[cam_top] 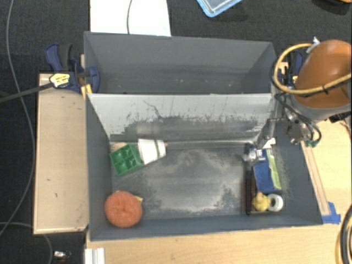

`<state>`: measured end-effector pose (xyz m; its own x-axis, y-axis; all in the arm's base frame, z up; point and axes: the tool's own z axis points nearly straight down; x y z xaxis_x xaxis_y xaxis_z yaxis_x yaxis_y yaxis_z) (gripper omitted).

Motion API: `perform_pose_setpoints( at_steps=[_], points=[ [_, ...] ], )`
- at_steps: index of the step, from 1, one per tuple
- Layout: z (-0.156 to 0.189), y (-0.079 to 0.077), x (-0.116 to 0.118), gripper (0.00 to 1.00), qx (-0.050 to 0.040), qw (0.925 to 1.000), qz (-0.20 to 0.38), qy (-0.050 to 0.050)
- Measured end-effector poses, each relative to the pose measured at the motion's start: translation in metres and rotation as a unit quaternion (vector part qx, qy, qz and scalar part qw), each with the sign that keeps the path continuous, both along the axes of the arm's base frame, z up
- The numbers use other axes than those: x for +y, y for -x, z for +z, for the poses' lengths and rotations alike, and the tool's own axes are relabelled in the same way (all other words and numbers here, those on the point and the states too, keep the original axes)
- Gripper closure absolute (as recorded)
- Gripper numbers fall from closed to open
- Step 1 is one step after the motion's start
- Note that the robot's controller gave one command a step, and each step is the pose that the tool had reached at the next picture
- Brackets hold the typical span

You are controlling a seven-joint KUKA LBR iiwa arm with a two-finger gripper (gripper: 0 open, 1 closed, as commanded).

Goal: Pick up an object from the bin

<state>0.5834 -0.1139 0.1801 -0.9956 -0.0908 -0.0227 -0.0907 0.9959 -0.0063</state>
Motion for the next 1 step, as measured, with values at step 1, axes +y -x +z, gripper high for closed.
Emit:
perform_pose_setpoints(
  at_steps=[1],
  points=[
    [0.0003,0.0003,0.0063,0.0,0.0001,0.9968,0.08,0.001]
  ],
)
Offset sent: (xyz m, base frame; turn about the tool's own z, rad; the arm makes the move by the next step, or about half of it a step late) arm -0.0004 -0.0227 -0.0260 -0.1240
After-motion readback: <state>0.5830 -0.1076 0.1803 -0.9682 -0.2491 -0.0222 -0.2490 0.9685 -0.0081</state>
